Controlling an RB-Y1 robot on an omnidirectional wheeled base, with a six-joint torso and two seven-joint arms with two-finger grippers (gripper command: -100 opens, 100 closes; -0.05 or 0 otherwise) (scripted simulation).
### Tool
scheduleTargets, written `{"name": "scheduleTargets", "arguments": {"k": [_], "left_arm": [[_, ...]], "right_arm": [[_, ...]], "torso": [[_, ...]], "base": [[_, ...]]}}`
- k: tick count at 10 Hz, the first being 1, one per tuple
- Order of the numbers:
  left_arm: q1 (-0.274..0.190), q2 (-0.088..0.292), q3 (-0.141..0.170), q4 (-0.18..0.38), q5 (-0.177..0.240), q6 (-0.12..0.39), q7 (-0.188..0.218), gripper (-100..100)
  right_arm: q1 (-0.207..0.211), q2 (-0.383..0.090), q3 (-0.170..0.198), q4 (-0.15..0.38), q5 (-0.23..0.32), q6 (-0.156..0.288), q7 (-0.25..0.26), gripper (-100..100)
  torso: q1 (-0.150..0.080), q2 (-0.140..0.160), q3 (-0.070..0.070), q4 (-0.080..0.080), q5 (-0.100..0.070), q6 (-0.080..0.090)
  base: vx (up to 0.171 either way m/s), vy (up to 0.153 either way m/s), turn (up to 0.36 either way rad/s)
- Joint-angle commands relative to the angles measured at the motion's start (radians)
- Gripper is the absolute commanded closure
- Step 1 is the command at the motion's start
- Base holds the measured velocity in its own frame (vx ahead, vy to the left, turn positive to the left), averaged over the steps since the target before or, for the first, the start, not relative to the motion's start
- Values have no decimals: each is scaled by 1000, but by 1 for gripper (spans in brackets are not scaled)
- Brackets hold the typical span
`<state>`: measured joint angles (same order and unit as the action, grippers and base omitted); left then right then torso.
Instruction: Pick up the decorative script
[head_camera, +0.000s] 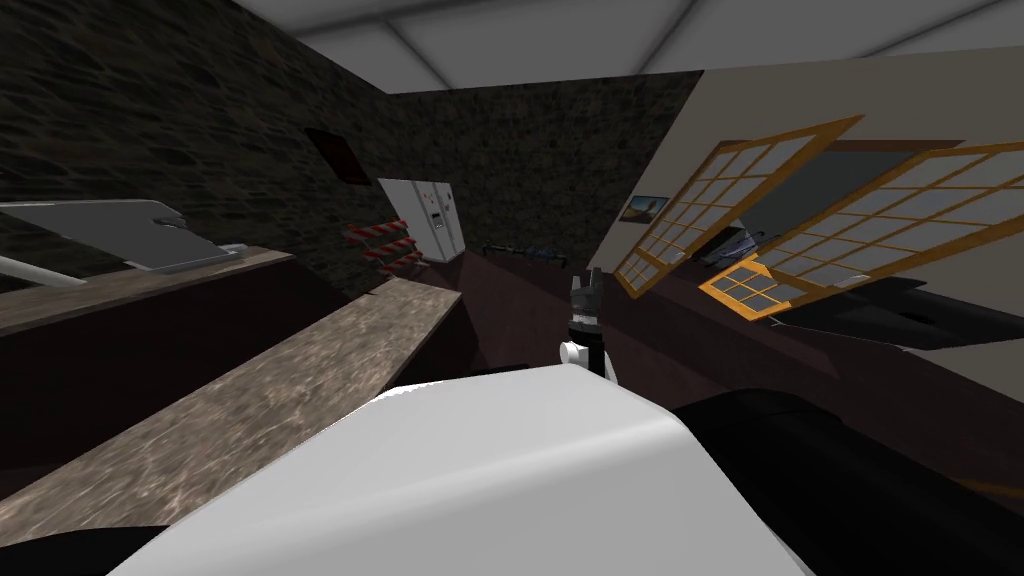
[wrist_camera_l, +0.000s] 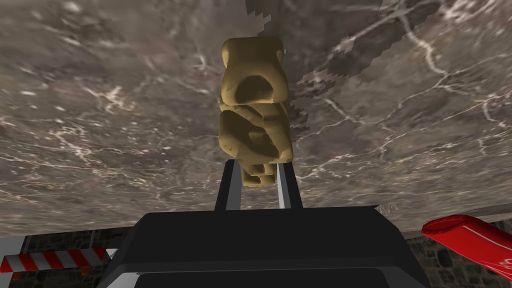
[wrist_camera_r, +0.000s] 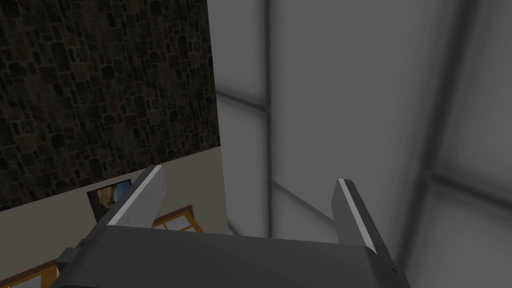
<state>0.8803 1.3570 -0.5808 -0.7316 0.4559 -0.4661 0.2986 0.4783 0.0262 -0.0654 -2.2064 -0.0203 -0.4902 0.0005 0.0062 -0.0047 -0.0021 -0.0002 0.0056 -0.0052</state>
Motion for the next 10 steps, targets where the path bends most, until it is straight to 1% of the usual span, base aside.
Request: {"name": "scheduleTargets", "arguments": {"k": [1, 2, 3, 4, 5, 6, 7, 8, 9, 10], "left_arm": [[-9, -8, -3, 34, -15, -27, -2, 100], [-29, -23, -9, 71, -44, -69, -4, 100], [-29, -23, -9, 84, -44, -69, -4, 100], [-48, -38, -16, 121, -74, -111, -7, 100], [-48, -38, -16, 133, -74, -111, -7, 100], [-68, -53, -22, 168, -103, -152, -9, 100], [-68, -53, -22, 183, -103, -153, -9, 100], [-88, -68, -28, 211, -133, -192, -12, 100], [-88, -68, -28, 233, -133, -195, -12, 100], [-108, -83, -34, 283, -162, -237, -14, 100]], "right_arm": [[0, 0, 0, 0, 0, 0, 0, 0], [0, 0, 0, 0, 0, 0, 0, 0], [0, 0, 0, 0, 0, 0, 0, 0], [0, 0, 0, 0, 0, 0, 0, 0], [0, 0, 0, 0, 0, 0, 0, 0], [0, 0, 0, 0, 0, 0, 0, 0], [0, 0, 0, 0, 0, 0, 0, 0], [0, 0, 0, 0, 0, 0, 0, 0], [0, 0, 0, 0, 0, 0, 0, 0], [0, 0, 0, 0, 0, 0, 0, 0]], "torso": [[0, 0, 0, 0, 0, 0], [0, 0, 0, 0, 0, 1], [0, 0, 0, 0, 0, -1], [-1, 1, 0, 0, -1, 1], [-1, 0, 0, 0, 0, 1], [-1, 0, 0, 0, -1, 2], [-1, 0, 0, 0, 0, 0], [-1, 1, 0, 0, -1, 1], [-1, 0, 0, 0, 0, 1], [-1, 0, 0, 0, -1, 2]], "base": [[112, 1, 107], [122, 8, 213], [94, -3, 102], [120, -8, 145], [109, -12, 94], [121, 5, 224], [99, -5, 116], [115, -7, 156], [107, -9, 100], [97, -10, 196]]}}
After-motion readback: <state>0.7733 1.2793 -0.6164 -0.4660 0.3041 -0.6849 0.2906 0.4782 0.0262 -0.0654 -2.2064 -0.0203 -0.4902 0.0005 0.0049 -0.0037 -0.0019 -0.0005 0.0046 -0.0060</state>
